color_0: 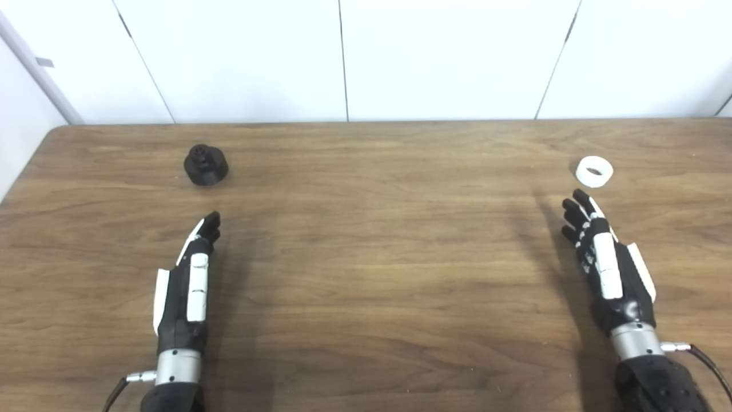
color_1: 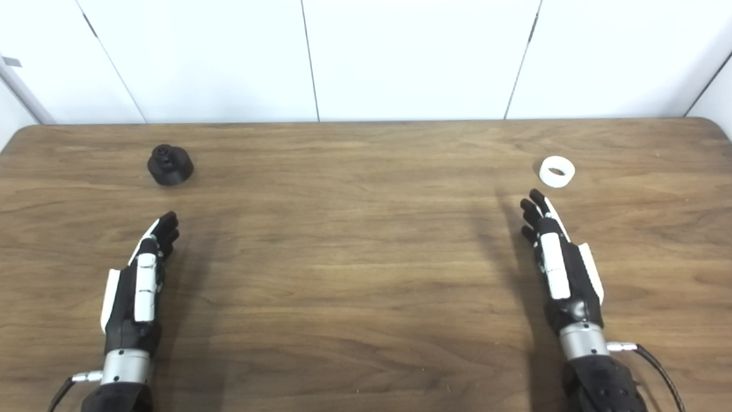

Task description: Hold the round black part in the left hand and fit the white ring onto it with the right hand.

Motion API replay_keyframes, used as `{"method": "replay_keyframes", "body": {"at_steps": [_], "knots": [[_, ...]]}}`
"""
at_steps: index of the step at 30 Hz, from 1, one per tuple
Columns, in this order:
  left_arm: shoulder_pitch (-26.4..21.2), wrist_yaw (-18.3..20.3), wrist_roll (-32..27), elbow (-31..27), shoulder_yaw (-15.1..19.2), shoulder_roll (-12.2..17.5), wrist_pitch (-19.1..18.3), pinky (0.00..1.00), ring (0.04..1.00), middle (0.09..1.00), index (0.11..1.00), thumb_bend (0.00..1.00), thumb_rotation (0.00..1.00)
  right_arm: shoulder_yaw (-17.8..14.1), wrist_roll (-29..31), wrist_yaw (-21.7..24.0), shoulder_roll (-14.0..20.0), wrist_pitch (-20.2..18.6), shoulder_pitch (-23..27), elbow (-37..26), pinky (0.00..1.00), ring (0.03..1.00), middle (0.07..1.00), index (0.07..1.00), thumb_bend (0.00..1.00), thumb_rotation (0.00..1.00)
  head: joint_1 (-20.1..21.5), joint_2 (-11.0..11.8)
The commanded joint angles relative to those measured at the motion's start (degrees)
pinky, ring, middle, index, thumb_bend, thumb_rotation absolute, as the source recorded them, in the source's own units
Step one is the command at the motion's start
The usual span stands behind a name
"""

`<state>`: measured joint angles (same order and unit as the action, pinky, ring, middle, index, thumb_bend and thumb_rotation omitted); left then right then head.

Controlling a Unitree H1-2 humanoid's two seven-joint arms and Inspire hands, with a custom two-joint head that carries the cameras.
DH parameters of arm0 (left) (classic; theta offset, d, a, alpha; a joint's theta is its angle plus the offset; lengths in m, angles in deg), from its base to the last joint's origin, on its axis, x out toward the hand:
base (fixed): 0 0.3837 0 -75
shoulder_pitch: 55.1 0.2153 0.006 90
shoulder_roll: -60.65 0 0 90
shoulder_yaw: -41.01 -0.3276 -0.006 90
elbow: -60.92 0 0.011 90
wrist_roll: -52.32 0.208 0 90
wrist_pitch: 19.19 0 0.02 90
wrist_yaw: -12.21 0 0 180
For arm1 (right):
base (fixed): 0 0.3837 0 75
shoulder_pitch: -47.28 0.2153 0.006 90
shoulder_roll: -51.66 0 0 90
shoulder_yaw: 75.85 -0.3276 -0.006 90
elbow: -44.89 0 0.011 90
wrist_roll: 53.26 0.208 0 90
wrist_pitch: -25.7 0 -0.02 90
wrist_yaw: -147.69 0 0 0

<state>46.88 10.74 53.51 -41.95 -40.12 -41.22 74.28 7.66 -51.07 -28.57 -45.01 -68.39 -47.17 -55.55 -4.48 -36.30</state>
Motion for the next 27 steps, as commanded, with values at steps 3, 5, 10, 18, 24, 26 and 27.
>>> {"method": "replay_keyframes", "body": {"at_steps": [3, 5, 10, 18, 24, 26, 27], "knots": [[1.08, -0.37, 0.29, -1.0, 0.15, 0.56, 2.49, 0.98, 0.94, 0.938, 0.917, 0.46, 1.0, 0.18, -0.31, -0.45, 0.07, -0.87, 0.42, -0.96, 1.0, 0.949, 0.93, 0.943, 0.52, 1.0, -0.03, -0.02], [1.08, -0.38, 0.3, -1.15, 0.16, 0.51, 2.26, 0.98, 0.936, 0.934, 0.912, 0.45, 1.0, 0.22, -0.5, -0.56, 0.03, -0.79, 0.37, -1.07, 0.99, 0.938, 0.923, 0.94, 0.51, 1.0, -0.03, -0.02], [1.19, -0.18, 0.48, -1.15, 0.06, 0.74, 2.22, 0.98, 0.942, 0.941, 0.916, 0.47, 1.0, 0.14, -0.13, -0.54, 0.05, -0.79, 0.3, -0.94, 0.99, 0.939, 0.921, 0.938, 0.51, 1.0, -0.71, 1.02], [1.7, 0.08, 0.66, 0.86, -0.92, 0.13, 4.62, 0.97, 0.946, 0.941, 0.917, 0.47, 0.96, 0.1, 0.03, 0.25, 0.96, 1.44, -0.4, 1.16, 1.0, 0.952, 0.93, 0.947, 0.51, 1.0, -7.94, 7.2], [2.36, -1.09, 3.37, 1.25, -1.98, -0.84, 5.03, 0.96, 0.948, 0.94, 0.913, 0.51, 0.98, 0.08, 0.05, 1.06, 1.95, 4.06, -0.26, 4.59, 1.0, 0.953, 0.934, 0.954, 0.53, 1.0, -11.46, 9.96], [2.28, -1.72, 4.35, 1.81, -2.18, -1.29, 5.68, 0.95, 0.937, 0.929, 0.903, 0.5, 0.98, -0.06, 0.72, 1.43, 2.16, 4.38, -0.14, 5.29, 1.0, 0.961, 0.938, 0.959, 0.52, 1.0, -12.33, 10.56], [2.28, -1.93, 4.75, 2.03, -2.32, -1.47, 5.7, 0.95, 0.936, 0.928, 0.902, 0.5, 0.98, -0.12, 1.15, 1.67, 2.27, 4.75, -0.08, 5.56, 1.0, 0.967, 0.945, 0.965, 0.51, 1.0, -13.0, 10.93]]}}
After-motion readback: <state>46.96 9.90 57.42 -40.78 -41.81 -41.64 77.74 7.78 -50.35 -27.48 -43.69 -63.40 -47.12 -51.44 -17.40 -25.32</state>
